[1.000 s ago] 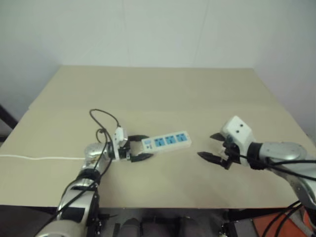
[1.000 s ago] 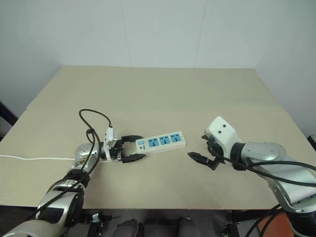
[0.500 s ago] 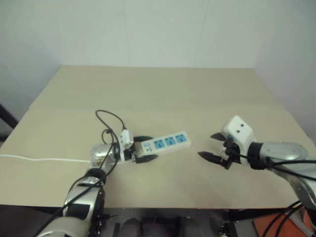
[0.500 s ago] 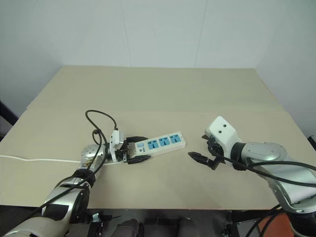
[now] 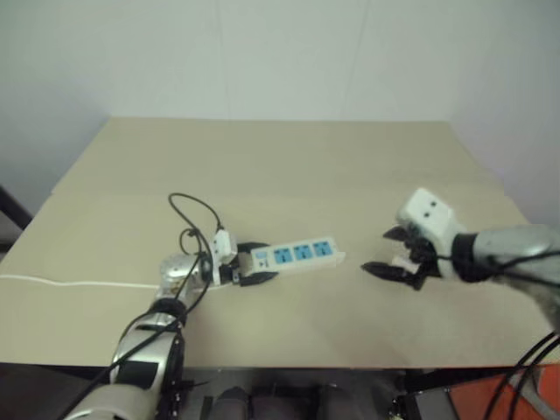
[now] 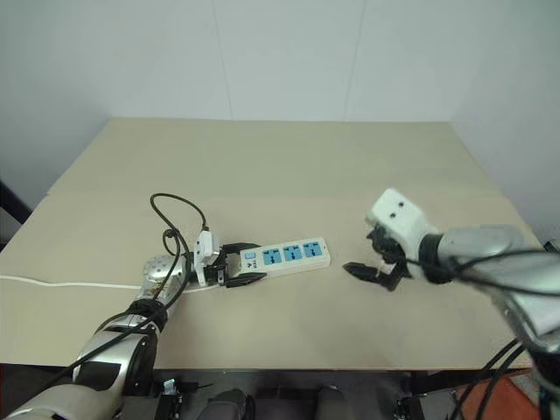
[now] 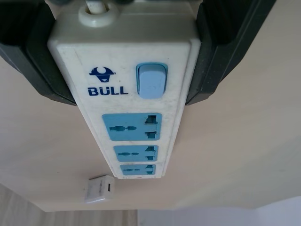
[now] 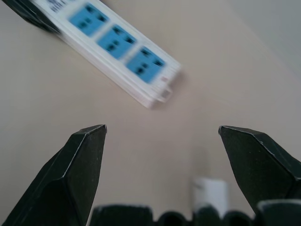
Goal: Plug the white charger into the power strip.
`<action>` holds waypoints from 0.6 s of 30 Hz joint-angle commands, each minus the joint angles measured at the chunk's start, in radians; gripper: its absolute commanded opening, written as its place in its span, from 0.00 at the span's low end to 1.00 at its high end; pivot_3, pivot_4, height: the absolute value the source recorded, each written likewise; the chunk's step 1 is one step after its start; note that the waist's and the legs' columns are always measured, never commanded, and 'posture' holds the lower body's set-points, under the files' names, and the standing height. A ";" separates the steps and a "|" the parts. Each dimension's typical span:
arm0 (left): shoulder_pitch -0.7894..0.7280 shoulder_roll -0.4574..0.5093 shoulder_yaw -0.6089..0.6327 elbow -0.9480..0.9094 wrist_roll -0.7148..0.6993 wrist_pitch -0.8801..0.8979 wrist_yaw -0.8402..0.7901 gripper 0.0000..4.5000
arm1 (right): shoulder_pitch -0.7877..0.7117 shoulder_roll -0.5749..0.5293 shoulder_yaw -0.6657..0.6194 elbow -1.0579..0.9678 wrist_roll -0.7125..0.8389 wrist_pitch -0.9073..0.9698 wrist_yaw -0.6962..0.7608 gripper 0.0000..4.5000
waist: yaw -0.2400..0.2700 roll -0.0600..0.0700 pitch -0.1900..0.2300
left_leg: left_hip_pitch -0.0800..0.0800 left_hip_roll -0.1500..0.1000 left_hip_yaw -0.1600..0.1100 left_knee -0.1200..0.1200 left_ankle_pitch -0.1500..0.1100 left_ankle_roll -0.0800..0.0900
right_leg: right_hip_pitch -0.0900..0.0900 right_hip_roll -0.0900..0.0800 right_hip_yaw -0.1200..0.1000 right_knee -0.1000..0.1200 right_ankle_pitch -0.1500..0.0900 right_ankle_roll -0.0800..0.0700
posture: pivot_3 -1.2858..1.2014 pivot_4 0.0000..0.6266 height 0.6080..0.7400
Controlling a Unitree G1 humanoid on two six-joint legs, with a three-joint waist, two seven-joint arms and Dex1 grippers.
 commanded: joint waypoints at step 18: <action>0.051 -0.026 -0.072 -0.141 0.007 0.041 -0.117 0.73 | -0.408 0.088 0.619 0.588 -0.464 -0.158 0.370 1.00 | -0.001 0.000 0.000 | -0.011 -0.001 0.001 0.000 0.000 0.001 | -0.010 -0.001 0.000 0.001 0.000 0.000 | 0.52 0.24 1.00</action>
